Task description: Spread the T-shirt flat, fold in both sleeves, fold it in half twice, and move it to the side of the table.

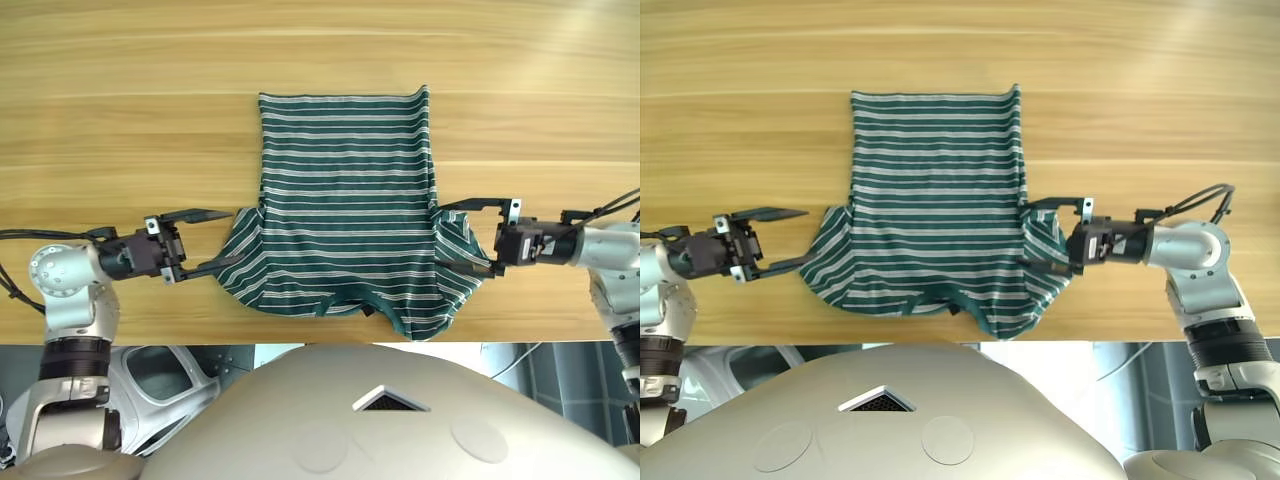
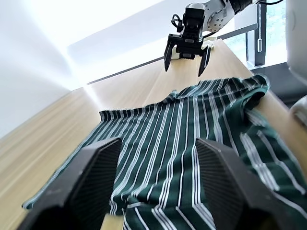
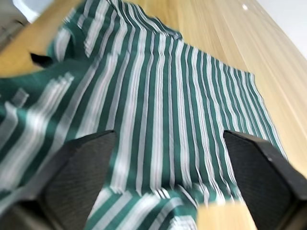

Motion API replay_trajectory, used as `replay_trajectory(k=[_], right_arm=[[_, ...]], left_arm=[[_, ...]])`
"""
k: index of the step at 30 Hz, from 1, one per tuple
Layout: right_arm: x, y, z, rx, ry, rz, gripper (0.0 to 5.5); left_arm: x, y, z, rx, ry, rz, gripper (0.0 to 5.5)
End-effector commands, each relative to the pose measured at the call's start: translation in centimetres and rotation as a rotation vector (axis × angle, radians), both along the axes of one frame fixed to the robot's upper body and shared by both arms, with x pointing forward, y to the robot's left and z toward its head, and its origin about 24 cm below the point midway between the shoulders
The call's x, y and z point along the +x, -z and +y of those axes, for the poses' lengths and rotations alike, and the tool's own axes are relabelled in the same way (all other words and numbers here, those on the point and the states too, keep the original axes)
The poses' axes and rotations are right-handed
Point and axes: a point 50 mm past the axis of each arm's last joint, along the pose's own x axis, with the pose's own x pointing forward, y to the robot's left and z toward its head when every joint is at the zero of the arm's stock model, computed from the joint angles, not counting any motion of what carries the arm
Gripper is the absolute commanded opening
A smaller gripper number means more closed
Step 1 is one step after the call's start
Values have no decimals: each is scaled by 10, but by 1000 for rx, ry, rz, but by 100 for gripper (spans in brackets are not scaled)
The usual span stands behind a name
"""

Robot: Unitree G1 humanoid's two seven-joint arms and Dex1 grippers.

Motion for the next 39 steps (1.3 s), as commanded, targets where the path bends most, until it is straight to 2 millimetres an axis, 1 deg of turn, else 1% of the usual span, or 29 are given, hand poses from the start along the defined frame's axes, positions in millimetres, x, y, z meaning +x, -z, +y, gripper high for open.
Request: replay_trajectory(k=[1,5,7,8,9,10,15,16,20,23,28,33,35,36,37,39], right_arm=[[16,12,-7,-121,83,-52,344],[16,21,-7,-151,83,-54,278],[14,26,-9,-176,86,-43,236],[14,29,-10,-197,89,-36,229],[15,32,-11,-214,93,-32,208],[15,35,-12,-232,97,-26,185],[22,49,-10,-299,104,-21,100],[24,50,-10,-309,109,-24,88],[37,58,-8,-364,147,-53,8],[43,61,-3,-347,154,-76,3],[56,58,5,-316,177,-137,3],[58,57,10,-289,182,-159,3],[57,49,20,-201,157,-185,3],[55,38,25,-138,138,-215,3],[53,23,29,-68,119,-263,3],[47,-6,32,12,92,-348,3]], left_arm=[[6,22,-1,150,-18,20,228],[9,34,7,247,-46,31,168],[11,42,13,314,-68,53,128],[11,46,16,348,-78,66,123],[11,49,17,371,-82,75,103],[11,52,18,389,-82,81,82],[13,63,16,442,-67,94,6],[14,65,16,452,-64,95,1],[18,66,13,463,-56,81,0],[25,64,12,462,-72,48,0],[49,52,8,425,-172,-81,0],[73,45,10,463,-305,-203,0],[78,45,9,456,-335,-231,0],[77,46,7,452,-330,-235,0],[76,47,6,449,-324,-237,0],[74,49,5,451,-317,-235,0]])
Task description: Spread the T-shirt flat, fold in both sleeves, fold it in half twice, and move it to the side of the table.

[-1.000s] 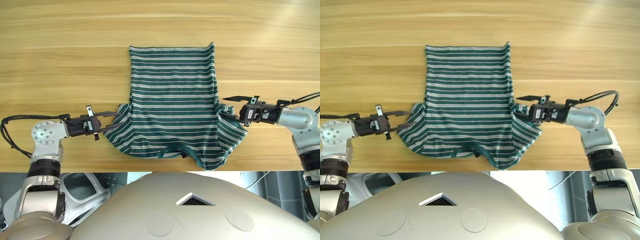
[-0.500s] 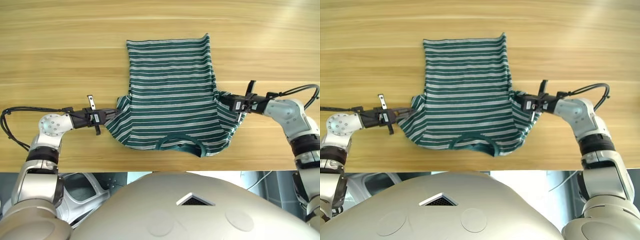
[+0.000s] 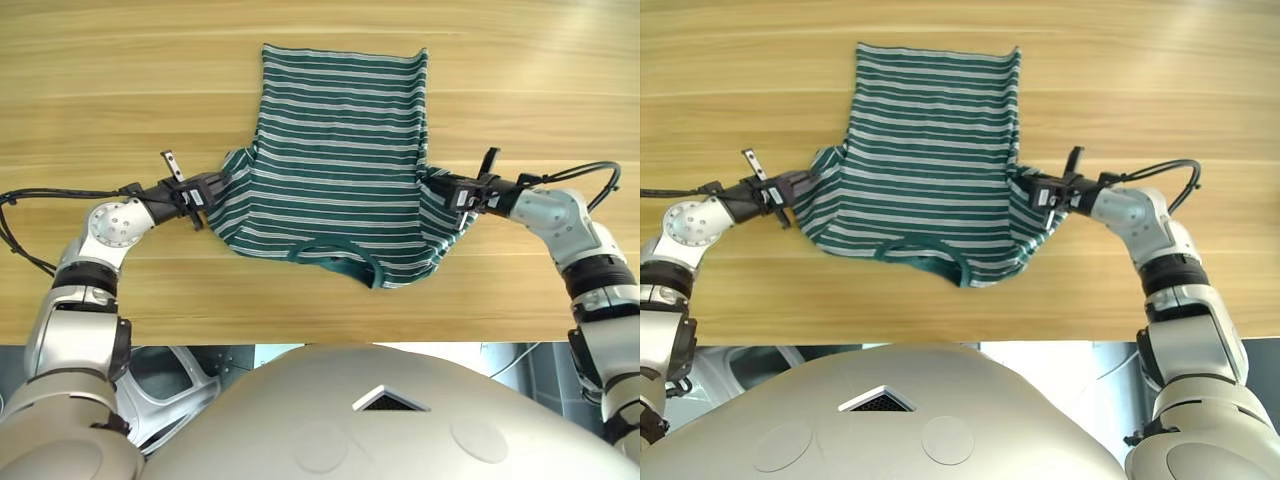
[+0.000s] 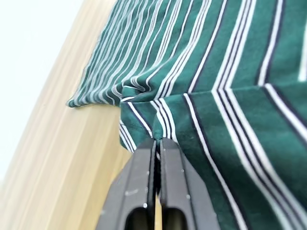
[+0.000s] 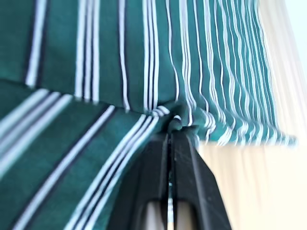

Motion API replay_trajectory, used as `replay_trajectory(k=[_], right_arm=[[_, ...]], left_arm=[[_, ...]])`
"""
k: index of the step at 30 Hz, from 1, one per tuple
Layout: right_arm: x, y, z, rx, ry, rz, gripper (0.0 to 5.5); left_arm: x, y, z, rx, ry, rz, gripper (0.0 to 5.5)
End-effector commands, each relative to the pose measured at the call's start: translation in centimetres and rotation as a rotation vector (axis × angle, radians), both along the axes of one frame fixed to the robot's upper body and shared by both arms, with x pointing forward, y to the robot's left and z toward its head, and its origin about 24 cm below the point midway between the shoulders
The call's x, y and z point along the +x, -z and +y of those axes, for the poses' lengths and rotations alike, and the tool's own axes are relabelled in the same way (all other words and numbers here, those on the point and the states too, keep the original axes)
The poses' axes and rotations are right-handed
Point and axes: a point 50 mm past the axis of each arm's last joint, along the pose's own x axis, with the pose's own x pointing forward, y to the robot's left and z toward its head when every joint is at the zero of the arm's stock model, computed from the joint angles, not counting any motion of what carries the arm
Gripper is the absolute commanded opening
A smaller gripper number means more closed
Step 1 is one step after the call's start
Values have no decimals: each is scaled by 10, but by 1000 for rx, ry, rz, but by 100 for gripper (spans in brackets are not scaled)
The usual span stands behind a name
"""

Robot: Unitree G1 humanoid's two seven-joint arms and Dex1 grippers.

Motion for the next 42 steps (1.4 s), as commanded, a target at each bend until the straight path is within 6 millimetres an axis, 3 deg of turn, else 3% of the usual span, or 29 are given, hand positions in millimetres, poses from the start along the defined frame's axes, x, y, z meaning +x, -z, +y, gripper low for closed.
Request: replay_trajectory(k=[1,5,9,15,18,21,27,30,34,39,42], right_arm=[[-7,-53,3,122,-71,-165,3],[-6,-81,-1,135,-63,-276,3],[-12,-89,22,175,-160,-294,3],[-1,-58,24,30,-121,-190,3],[-6,-28,20,-96,-124,-63,3],[-13,-12,15,-158,-142,23,3],[-23,-6,-4,-209,-122,117,100],[-11,-20,-29,-237,8,56,142],[-3,-39,-43,-194,89,-26,212],[11,-59,-47,-82,176,-154,300],[41,-68,-32,-39,246,-266,358]], left_arm=[[-2,6,-5,7,23,11,0],[-5,11,-8,4,33,29,0],[-4,12,-10,4,39,31,0],[-4,11,-9,5,42,29,0],[-5,12,-9,3,37,29,0],[-6,12,-9,1,36,27,0],[-6,12,-7,1,29,23,0],[-5,12,-7,1,27,23,0],[-5,12,-8,-1,25,21,0],[-7,11,-8,-30,25,23,0],[-8,11,-7,-34,23,21,0]])
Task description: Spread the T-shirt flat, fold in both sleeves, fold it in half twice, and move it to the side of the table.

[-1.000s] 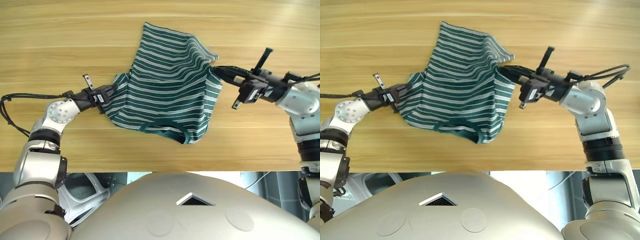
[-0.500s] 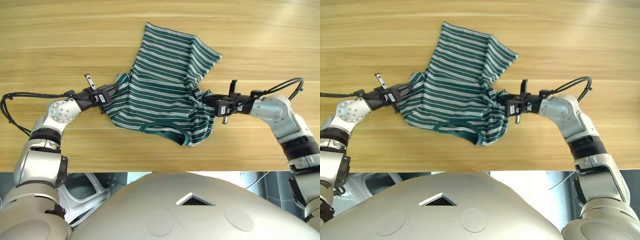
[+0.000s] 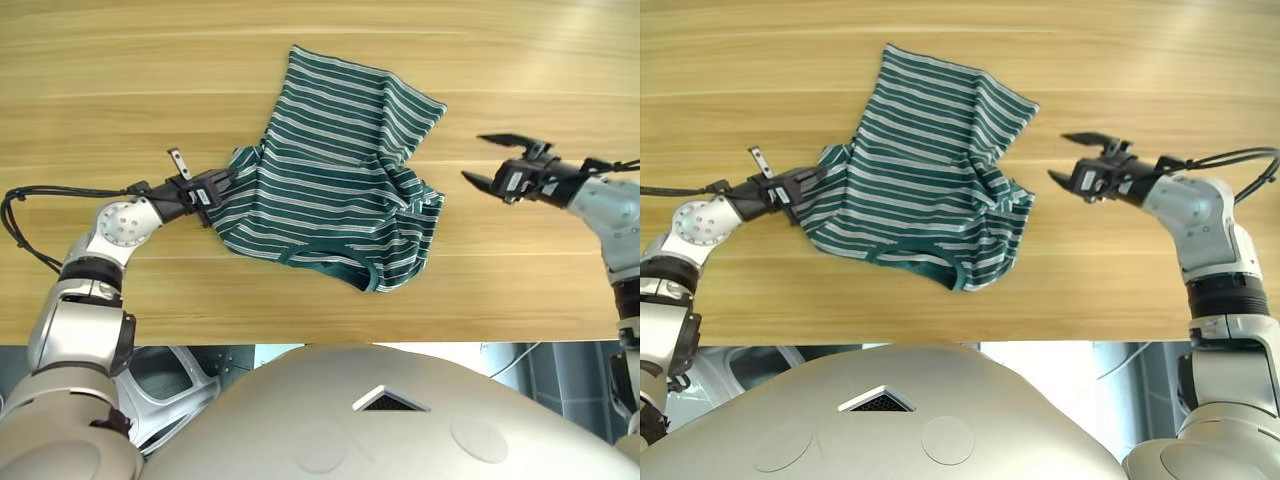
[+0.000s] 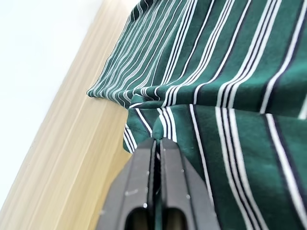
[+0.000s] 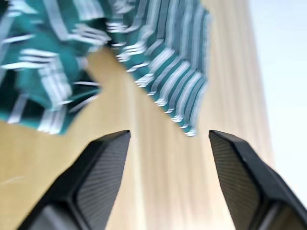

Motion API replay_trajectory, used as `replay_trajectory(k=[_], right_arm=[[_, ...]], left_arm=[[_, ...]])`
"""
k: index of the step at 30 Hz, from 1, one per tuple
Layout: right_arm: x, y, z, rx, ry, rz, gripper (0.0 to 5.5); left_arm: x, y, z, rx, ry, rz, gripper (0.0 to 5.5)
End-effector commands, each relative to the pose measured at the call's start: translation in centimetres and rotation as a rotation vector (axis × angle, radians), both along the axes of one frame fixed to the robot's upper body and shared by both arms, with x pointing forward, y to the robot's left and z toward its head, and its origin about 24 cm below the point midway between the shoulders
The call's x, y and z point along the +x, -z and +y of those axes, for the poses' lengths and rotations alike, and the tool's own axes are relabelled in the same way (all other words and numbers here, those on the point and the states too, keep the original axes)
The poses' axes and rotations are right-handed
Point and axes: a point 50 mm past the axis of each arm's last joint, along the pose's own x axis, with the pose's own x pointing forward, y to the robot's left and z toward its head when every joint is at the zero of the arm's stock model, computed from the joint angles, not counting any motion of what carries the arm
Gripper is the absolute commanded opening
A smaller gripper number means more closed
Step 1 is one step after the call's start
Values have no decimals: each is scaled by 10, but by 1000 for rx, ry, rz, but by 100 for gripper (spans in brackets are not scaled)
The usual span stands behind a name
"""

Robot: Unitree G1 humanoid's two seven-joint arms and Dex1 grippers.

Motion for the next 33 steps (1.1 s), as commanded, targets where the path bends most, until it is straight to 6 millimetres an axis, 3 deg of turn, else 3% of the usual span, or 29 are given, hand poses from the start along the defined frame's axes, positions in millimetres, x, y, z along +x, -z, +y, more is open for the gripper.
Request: replay_trajectory(k=[1,4,9,14,18,23,27,33], right_arm=[[42,-12,22,39,68,-146,386],[69,-1,43,18,109,-159,439],[92,30,65,-12,239,-91,533],[89,59,64,-112,333,-19,537],[84,70,54,-179,393,5,537],[82,72,35,-259,491,-15,537],[84,70,32,-296,548,-89,537],[103,44,40,-255,621,-305,537]], left_arm=[[-6,8,0,13,5,46,0],[-6,8,-1,11,5,45,0],[-7,9,-2,10,9,45,0],[-7,8,-2,7,8,40,0],[-6,9,-4,4,7,41,0],[-3,10,-8,-1,9,38,0],[-2,11,-10,-4,8,41,0],[-1,11,-11,-8,8,41,0]])
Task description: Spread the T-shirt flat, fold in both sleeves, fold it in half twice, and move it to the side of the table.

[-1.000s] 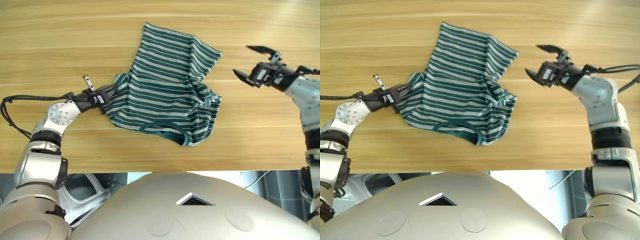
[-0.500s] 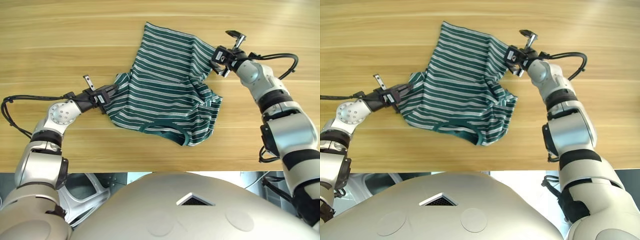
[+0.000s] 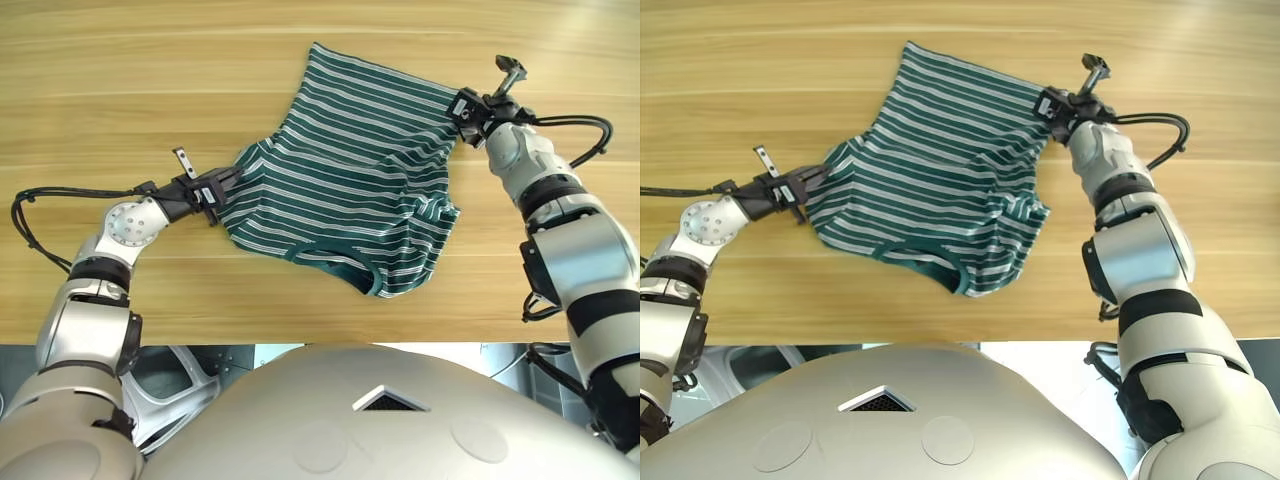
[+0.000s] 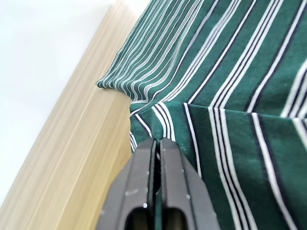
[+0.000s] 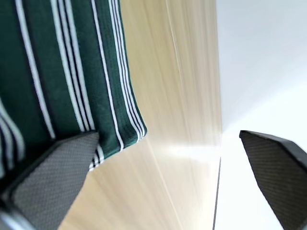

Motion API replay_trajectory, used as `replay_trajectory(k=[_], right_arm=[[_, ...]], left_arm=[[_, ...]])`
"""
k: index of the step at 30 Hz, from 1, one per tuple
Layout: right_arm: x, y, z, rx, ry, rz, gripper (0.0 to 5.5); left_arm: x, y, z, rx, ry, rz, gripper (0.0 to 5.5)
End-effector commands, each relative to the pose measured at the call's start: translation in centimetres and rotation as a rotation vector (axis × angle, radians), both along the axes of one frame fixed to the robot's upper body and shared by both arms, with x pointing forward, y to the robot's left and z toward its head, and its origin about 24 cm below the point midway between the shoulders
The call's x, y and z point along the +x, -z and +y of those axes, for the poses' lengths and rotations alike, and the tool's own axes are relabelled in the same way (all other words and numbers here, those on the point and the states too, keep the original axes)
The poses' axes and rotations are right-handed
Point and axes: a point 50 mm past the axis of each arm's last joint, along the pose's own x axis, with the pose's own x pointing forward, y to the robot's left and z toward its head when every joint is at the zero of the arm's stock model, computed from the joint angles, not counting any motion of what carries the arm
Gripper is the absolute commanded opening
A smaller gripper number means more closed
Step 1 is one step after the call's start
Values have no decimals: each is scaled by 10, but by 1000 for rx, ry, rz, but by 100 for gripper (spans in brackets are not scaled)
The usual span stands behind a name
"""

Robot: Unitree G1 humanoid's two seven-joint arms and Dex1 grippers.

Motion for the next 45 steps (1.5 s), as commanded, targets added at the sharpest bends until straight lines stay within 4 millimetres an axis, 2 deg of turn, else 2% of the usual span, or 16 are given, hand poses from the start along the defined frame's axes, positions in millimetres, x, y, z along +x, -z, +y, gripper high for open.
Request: replay_trajectory(k=[1,3,5,7,9,11,13,15,17,20,24,28,31,34,39,45], right_arm=[[16,-23,9,-6,9,-146,537],[24,-41,15,32,-2,-284,537],[33,-67,18,170,11,-466,537],[36,-94,16,396,15,-634,537],[33,-102,26,658,-95,-622,537],[15,-80,58,823,-394,-397,537],[-24,-47,90,791,-738,-139,537],[-62,-23,98,750,-939,85,537],[-86,-13,93,745,-1026,232,537],[-107,3,69,675,-1016,415,537],[-115,27,38,591,-832,544,537],[-98,50,7,405,-520,534,537],[-92,46,1,378,-495,498,537],[-89,46,-18,293,-422,499,537],[-117,15,12,482,-807,488,537],[-135,0,1,523,-878,567,537]], left_arm=[[-6,10,-2,21,6,54,0],[-8,12,-3,12,11,61,0],[-12,14,-5,-8,26,73,0],[-16,15,-6,-23,33,81,0],[-17,16,-7,-37,38,87,0],[-18,15,-10,-63,48,82,0],[-15,13,-12,-77,52,73,0],[-13,11,-13,-80,54,62,0],[-10,8,-14,-84,57,50,0],[-8,5,-12,-80,50,40,0],[-10,7,-13,-81,47,45,0],[-10,8,-13,-78,44,46,0],[-9,6,-13,-82,40,39,0],[-7,6,-16,-98,40,32,0],[-4,4,-12,-79,23,27,0],[-4,4,-5,-41,11,36,0]])
